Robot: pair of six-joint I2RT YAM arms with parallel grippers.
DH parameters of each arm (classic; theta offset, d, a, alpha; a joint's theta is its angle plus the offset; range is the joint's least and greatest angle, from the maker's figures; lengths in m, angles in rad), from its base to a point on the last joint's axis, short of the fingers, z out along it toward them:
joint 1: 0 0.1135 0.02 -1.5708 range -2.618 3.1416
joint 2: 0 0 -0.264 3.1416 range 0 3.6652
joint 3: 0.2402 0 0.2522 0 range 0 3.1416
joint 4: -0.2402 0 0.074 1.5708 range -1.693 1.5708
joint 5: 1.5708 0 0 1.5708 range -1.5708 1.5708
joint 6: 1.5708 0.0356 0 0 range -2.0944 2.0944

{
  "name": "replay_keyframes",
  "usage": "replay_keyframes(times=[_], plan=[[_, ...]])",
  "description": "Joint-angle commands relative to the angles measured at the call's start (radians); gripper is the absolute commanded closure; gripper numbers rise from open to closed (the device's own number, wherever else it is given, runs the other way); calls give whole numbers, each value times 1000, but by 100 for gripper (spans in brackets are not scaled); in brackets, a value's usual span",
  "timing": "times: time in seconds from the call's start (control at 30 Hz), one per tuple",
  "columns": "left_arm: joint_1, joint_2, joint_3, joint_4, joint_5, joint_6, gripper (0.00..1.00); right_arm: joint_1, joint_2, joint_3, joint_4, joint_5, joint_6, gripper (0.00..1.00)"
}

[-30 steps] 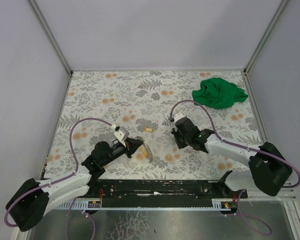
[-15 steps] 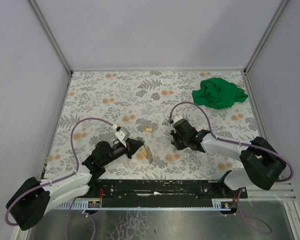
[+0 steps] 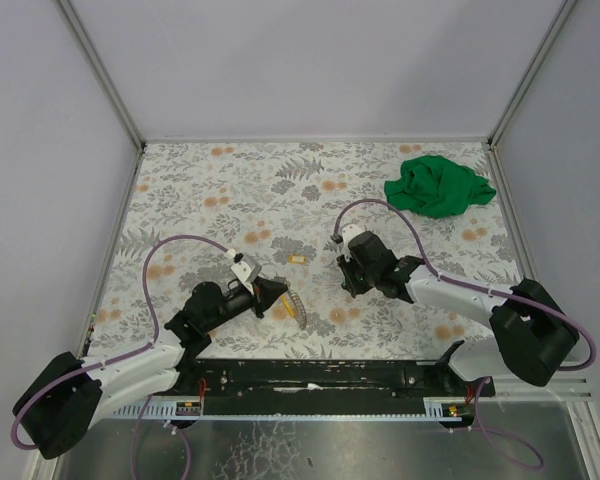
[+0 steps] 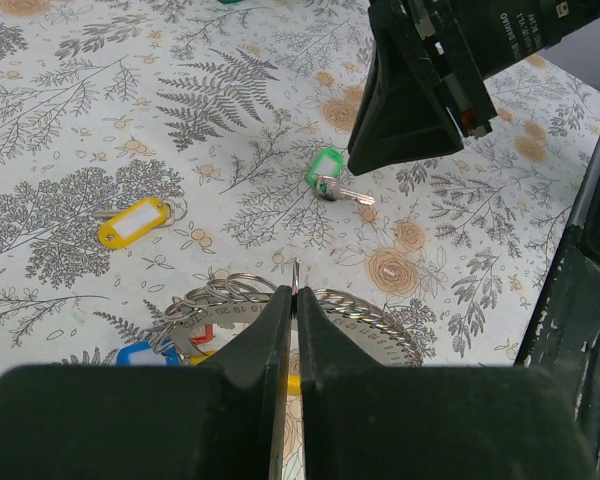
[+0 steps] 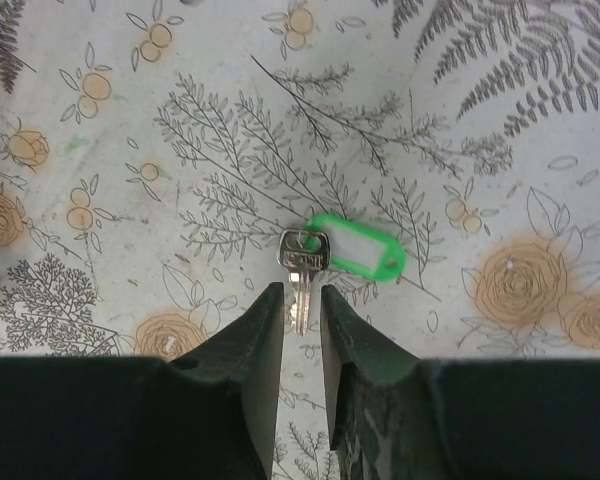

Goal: Put the keys on the keyring

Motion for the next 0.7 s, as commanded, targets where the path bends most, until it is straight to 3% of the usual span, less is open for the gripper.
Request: replay_keyframes(times=[0.0,0.43,0.57,0.67], plan=[[4,-3,37,53,19,0,100,-6,42,53,73,-52,-70,73],[5,-4,37,51,31,2,100,-6,144,54,191,-10,-80,79],[4,-3,37,52,33,3,100,-7,167,73,164,18,-81,85],[5,-2,37,53,35,4,100,-6,165,90,112,28,-74,96]])
